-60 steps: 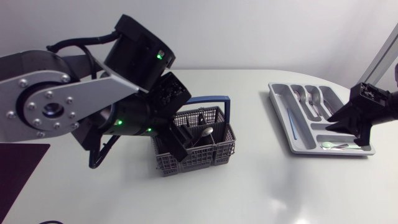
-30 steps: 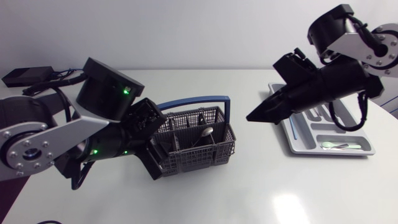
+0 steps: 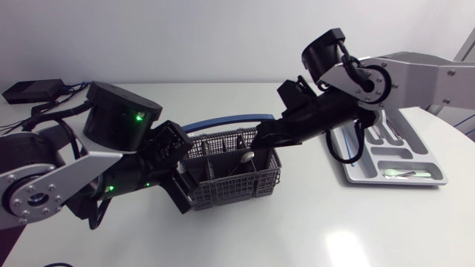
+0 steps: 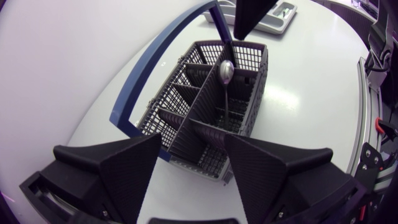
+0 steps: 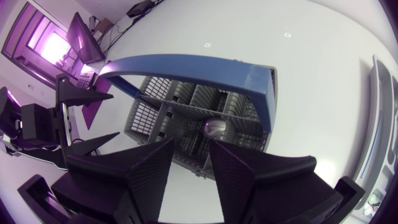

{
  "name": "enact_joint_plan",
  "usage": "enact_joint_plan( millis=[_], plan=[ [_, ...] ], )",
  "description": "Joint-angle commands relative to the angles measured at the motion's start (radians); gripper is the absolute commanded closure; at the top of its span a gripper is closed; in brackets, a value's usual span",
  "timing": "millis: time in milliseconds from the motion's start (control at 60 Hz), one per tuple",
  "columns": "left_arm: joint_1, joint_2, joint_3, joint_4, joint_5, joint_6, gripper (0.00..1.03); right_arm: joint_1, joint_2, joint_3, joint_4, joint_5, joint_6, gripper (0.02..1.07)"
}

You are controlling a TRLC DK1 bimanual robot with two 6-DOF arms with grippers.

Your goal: Unload the cutlery basket into the drawer organizer.

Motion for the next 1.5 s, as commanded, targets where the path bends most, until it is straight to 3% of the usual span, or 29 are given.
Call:
enact_joint_plan(
  millis=[0, 1050, 1250, 1483],
  plan=[
    [-0.008, 0.018, -0.03, 0.027, -0.001, 0.024, 0.32, 0.009, 0.044, 0.012, 0.01, 0.025, 0.043, 0.62],
    [-0.035, 0.231, 0.002, 0.266, 0.022, 0.005, 0.32, 0.024, 0.148, -0.019, 0.092, 0.078, 0.137, 0.65],
    [-0.023, 0.225, 0.004, 0.266, 0.112, -0.069, 0.32, 0.035, 0.161, -0.018, 0.105, 0.08, 0.155, 0.65],
    [-0.025, 0.23, -0.004, 0.288, 0.134, -0.105, 0.32, 0.035, 0.18, -0.025, 0.138, 0.078, 0.161, 0.65]
  ],
)
